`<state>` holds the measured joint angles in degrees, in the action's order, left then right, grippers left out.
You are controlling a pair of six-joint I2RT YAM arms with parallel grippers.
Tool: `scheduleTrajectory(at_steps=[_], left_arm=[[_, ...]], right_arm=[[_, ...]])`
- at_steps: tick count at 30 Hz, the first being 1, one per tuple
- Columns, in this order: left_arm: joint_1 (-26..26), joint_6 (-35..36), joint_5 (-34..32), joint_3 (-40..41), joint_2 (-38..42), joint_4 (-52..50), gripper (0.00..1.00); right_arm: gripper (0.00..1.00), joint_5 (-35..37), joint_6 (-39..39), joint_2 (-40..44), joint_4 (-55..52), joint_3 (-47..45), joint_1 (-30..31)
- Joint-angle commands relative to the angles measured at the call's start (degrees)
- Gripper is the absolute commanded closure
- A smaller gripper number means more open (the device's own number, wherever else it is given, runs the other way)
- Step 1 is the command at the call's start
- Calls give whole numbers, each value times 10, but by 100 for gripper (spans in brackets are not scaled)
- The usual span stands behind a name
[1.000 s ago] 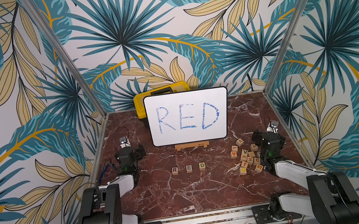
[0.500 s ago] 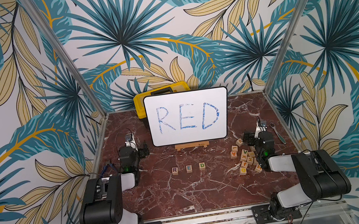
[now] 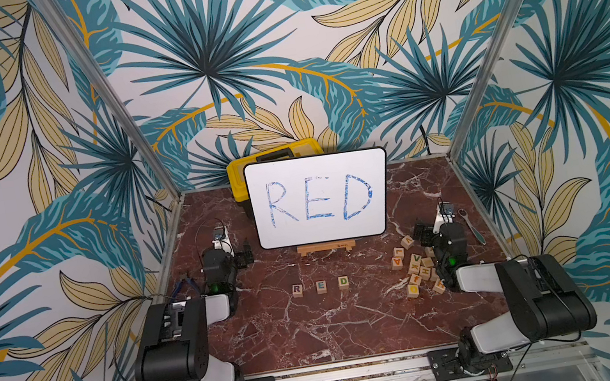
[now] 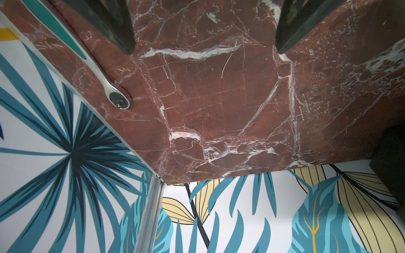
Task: Assemble the uppercase word "red" with letter blocks
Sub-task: Reset both arms
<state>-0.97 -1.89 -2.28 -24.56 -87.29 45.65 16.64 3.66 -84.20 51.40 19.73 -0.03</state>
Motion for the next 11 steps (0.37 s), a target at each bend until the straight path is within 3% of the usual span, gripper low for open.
scheduleTrajectory(at_steps=[1, 11], left_arm=[[-4, 5, 6, 10, 2, 13, 0], [-4, 5, 6, 10, 2, 13, 0]], right_arm=[[1, 5, 5, 5, -14, 8, -1], [1, 5, 5, 3, -13, 8, -1]])
